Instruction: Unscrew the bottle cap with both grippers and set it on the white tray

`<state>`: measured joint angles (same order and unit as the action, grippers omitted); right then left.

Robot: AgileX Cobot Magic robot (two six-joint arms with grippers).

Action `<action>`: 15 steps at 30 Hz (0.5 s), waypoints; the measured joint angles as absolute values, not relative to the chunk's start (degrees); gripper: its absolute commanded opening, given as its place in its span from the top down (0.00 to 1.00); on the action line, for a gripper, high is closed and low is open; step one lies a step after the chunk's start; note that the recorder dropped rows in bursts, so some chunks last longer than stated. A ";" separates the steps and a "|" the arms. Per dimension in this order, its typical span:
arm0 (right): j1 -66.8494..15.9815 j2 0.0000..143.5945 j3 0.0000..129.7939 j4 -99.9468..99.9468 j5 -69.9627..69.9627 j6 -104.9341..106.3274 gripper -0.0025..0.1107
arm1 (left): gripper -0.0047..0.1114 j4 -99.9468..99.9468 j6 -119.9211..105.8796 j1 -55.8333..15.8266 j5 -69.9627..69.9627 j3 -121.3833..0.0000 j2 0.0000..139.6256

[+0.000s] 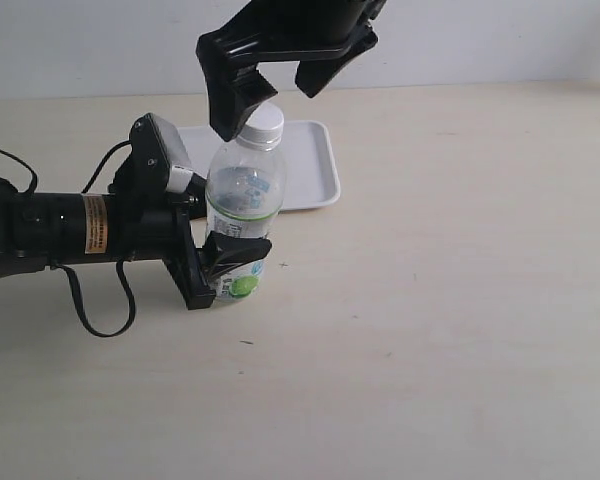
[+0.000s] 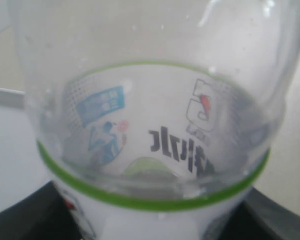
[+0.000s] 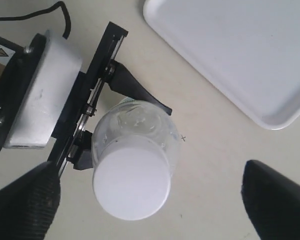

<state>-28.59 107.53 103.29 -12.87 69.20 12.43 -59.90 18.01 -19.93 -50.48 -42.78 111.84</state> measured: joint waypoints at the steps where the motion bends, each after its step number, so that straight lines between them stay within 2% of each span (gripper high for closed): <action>1: -28.59 107.53 103.29 -12.87 69.31 12.45 0.19 | 0.96 -59.90 18.01 -19.93 -50.48 -42.78 111.84; 4: -28.59 108.52 103.29 -13.13 69.81 12.04 0.20 | 0.96 -59.90 18.01 -19.93 -50.48 -42.78 111.84; 8: -28.59 109.05 103.29 -13.25 69.92 11.82 0.28 | 0.96 -59.90 18.01 -19.93 -50.48 -42.78 111.84; 15: -28.59 109.05 103.29 -13.25 69.92 11.82 0.47 | 0.96 -59.90 18.01 -19.93 -50.48 -42.78 111.84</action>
